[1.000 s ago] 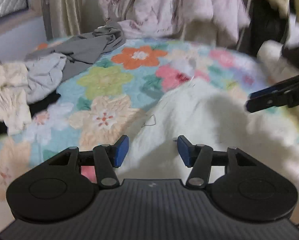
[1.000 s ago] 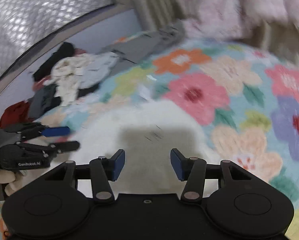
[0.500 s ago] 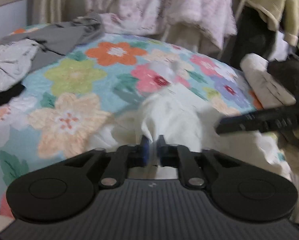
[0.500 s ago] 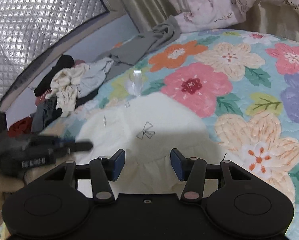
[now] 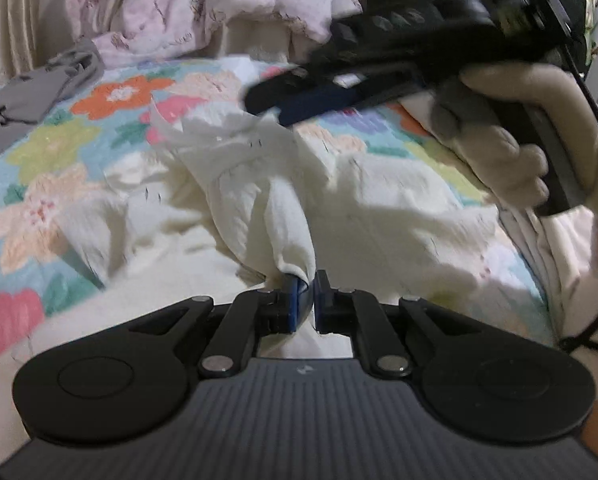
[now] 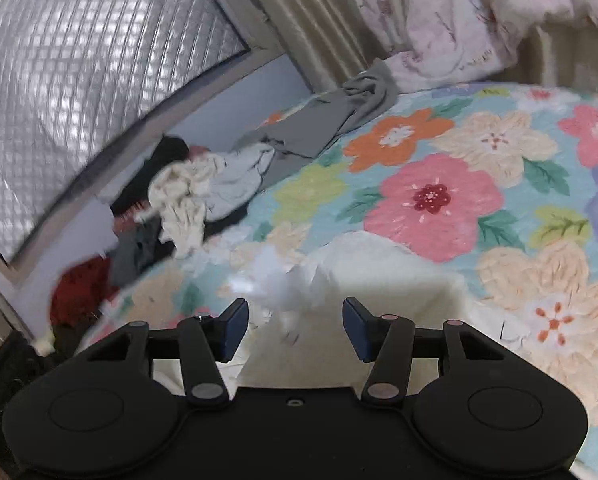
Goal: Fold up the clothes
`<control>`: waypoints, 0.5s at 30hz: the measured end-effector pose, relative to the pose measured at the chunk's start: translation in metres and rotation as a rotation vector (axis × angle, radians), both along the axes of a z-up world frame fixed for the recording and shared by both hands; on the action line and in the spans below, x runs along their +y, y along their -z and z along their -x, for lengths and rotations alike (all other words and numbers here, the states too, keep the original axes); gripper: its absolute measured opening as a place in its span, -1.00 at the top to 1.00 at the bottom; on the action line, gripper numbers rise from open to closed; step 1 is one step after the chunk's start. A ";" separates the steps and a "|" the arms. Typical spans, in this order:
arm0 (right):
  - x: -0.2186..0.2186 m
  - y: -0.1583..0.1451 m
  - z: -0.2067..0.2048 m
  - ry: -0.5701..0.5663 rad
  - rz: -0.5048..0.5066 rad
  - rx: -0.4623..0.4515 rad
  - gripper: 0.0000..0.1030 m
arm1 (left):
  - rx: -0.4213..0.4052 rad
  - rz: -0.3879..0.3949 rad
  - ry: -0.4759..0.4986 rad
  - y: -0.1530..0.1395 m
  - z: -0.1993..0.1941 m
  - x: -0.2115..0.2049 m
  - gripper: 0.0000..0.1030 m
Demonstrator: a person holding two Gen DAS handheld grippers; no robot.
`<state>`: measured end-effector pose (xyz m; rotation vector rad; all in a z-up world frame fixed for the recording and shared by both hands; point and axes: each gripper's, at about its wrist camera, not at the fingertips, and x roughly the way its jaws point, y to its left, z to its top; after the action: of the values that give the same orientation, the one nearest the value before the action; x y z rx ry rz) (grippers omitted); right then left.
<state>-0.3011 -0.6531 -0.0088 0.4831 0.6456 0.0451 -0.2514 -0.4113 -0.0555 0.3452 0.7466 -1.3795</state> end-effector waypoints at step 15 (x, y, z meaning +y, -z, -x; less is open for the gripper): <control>0.003 0.044 -0.006 -0.064 0.064 0.106 0.86 | 0.006 -0.073 -0.004 0.013 0.025 0.023 0.80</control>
<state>-0.2955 -0.6499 -0.0527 0.4047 0.7643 0.0593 -0.2763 -0.3880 -0.0686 0.3976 0.8035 -1.3525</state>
